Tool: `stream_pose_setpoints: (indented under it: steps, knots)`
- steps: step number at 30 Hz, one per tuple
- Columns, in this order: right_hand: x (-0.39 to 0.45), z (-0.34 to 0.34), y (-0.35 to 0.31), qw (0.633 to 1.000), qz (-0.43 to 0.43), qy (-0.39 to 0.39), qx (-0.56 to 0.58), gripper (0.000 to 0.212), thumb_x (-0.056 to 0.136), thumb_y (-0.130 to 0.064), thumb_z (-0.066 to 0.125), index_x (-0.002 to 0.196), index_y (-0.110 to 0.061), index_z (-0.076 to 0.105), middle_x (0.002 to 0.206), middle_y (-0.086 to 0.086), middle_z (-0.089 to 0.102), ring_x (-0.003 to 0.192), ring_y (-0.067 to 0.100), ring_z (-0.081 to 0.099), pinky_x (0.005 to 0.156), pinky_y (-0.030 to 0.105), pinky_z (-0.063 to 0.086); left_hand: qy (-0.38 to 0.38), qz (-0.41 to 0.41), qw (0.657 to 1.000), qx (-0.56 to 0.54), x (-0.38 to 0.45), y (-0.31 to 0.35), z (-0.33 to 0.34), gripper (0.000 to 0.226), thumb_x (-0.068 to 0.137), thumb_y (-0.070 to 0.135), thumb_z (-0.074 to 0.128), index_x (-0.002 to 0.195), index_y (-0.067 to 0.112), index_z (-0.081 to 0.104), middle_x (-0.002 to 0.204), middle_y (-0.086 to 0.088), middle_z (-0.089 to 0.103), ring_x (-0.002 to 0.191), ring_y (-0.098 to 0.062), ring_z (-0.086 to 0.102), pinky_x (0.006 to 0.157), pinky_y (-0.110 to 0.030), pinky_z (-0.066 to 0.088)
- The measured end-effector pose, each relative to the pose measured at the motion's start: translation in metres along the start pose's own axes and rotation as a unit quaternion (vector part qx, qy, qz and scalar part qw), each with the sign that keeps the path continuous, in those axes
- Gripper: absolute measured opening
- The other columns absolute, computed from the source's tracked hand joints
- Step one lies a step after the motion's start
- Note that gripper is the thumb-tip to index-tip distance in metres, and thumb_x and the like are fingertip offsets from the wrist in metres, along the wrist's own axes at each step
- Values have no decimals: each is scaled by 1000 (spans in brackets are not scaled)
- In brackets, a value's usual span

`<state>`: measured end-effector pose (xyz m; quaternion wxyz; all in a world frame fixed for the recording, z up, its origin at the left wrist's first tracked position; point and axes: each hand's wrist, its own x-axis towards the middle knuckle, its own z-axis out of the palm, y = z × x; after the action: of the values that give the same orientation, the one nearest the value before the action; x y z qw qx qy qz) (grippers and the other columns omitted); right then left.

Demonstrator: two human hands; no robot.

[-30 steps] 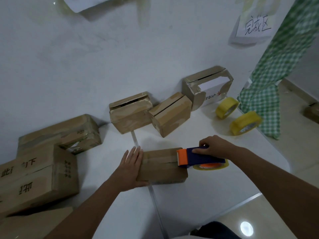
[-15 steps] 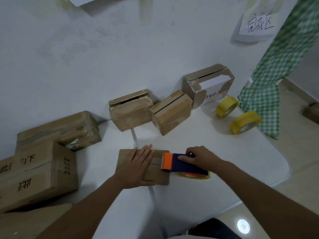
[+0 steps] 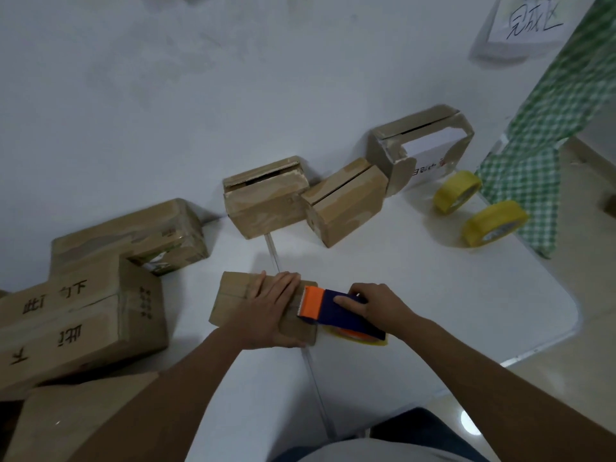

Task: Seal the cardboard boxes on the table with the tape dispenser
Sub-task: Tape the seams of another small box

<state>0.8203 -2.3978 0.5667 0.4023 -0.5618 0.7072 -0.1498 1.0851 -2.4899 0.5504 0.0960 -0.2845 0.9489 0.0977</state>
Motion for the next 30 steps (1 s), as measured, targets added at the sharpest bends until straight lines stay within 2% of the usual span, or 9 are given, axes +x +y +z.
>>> stream_pose_setpoints:
  steps: [2, 5, 12, 16, 19, 21, 22, 26, 30]
  knots:
    - [1, -1, -1, 1000, -3, -10, -4, 46, 89, -63, 50, 97, -20, 63, 92, 0, 69, 75, 9, 62, 61, 19, 47, -1, 1, 1000, -4, 2, 0, 1, 124, 71, 96, 37, 158, 17, -6, 166, 2, 0, 151, -9, -9, 120, -46, -10]
    - [1, -6, 0, 999, -7, -27, -25, 47, 89, -64, 50, 99, -20, 62, 97, 1, 67, 79, 12, 61, 65, 22, 48, -8, 6, 1000, -4, 1, -1, 1, 124, 72, 95, 37, 157, 17, -10, 165, 4, -11, 151, -10, -11, 120, -47, -11]
    - [-21, -33, 49, 998, 42, -21, -46, 42, 87, -63, 54, 93, -23, 64, 90, -4, 65, 78, 8, 61, 63, 21, 46, -13, 5, 1000, -1, 5, -3, 1, 126, 71, 96, 37, 158, 16, -6, 165, 4, -10, 152, -11, -9, 121, -49, -9]
    - [-17, -30, 49, 998, 42, -29, -48, 45, 86, -65, 54, 96, -22, 65, 91, -5, 65, 79, 8, 61, 65, 22, 48, -29, -3, 999, -14, 3, -4, -1, 122, 72, 96, 34, 157, 19, -9, 163, 10, -16, 150, -8, -14, 120, -45, -15]
    - [-18, -29, 53, 997, 47, -9, -53, 44, 87, -65, 53, 94, -23, 63, 90, -5, 65, 77, 8, 61, 64, 22, 47, -48, -62, 996, -48, 16, 5, -10, 100, 83, 85, 21, 158, 22, -1, 164, 10, -7, 152, -10, -6, 121, -45, -12]
    - [-17, -29, 53, 996, 49, 10, -71, 44, 87, -66, 52, 93, -23, 61, 90, -3, 66, 76, 10, 61, 62, 22, 46, -51, -134, 988, -54, 29, 18, -15, 88, 89, 77, 14, 158, 24, 7, 166, 5, 0, 152, -13, -3, 120, -52, -9]
    - [-17, -30, 52, 996, 50, 14, -79, 44, 87, -66, 52, 92, -23, 60, 90, -3, 65, 76, 10, 61, 62, 22, 45, -51, -155, 986, -46, 33, 24, -17, 84, 90, 75, 12, 158, 25, 8, 166, 3, -3, 153, -15, -4, 118, -55, -9]
    - [-17, -32, 55, 994, 54, -7, -94, 47, 85, -67, 54, 95, -21, 62, 90, -3, 64, 75, 10, 59, 58, 21, 41, -18, -76, 995, 55, 22, 32, -6, 80, 92, 75, -1, 157, 29, -5, 163, 7, -19, 152, -22, -9, 121, -56, -6]
    - [-23, -20, 58, 995, 56, -15, -78, 48, 86, -66, 53, 96, -21, 63, 92, -2, 65, 76, 11, 60, 60, 21, 43, 13, -42, 997, 56, 17, 30, -3, 77, 96, 72, 10, 157, 29, -10, 164, 7, -17, 152, -21, -12, 123, -48, -1]
